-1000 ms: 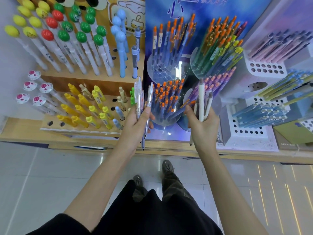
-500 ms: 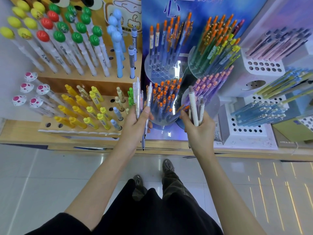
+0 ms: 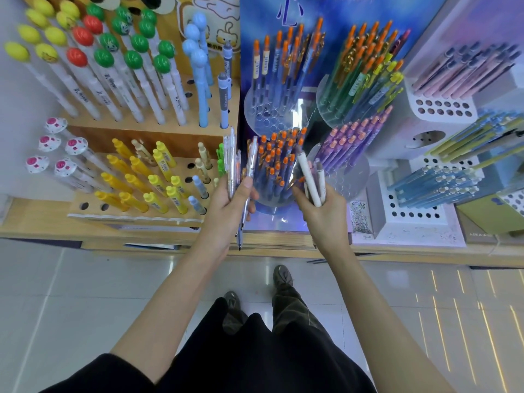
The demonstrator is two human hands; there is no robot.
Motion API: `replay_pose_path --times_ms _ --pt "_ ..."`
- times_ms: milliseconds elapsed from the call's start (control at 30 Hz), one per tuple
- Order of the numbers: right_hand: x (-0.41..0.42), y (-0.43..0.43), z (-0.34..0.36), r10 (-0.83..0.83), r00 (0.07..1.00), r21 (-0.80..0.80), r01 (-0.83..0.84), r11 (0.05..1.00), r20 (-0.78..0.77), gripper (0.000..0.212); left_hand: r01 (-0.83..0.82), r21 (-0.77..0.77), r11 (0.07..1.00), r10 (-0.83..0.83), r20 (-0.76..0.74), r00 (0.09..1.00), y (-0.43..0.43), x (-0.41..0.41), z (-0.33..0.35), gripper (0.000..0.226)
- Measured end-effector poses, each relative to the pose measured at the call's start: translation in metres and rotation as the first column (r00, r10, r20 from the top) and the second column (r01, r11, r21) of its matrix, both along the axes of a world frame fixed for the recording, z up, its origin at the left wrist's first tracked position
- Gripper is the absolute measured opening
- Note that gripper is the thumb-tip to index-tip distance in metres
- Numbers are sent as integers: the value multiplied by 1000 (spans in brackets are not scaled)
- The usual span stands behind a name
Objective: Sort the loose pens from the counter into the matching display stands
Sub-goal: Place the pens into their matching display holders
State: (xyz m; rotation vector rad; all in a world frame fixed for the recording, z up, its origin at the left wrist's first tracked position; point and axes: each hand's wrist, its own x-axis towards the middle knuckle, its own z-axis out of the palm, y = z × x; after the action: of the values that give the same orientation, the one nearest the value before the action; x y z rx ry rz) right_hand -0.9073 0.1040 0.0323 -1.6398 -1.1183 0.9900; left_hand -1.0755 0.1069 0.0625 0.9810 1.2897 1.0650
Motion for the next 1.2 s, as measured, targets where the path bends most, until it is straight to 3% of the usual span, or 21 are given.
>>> replay_pose_path --times_ms 133,300,467,667,767,1033,1200 --pt "5 -4 -8 22 1000 -86 -21 996 16 21 -30 -10 1000 30 -6 1000 -3 -2 2 12" --pt "11 -22 -3 -168 977 -78 159 984 -131 8 -77 -36 996 78 29 997 -6 -3 7 19" --pt "14 -25 31 -259 904 -34 264 964 -339 19 -59 -14 998 60 23 998 -7 -4 15 41" --pt "14 -18 77 -103 868 -67 81 994 -485 17 69 71 995 -78 136 988 -7 6 35 37" --pt "4 -15 96 28 883 -27 -46 999 -469 10 154 99 983 -169 174 970 -7 14 41 41" --pt "7 -2 107 24 868 -21 -40 999 -495 17 254 88 963 -266 172 948 0 33 47 18" --pt "23 -5 101 22 801 -32 -51 998 -599 15 255 23 967 -255 185 949 2 45 45 6"
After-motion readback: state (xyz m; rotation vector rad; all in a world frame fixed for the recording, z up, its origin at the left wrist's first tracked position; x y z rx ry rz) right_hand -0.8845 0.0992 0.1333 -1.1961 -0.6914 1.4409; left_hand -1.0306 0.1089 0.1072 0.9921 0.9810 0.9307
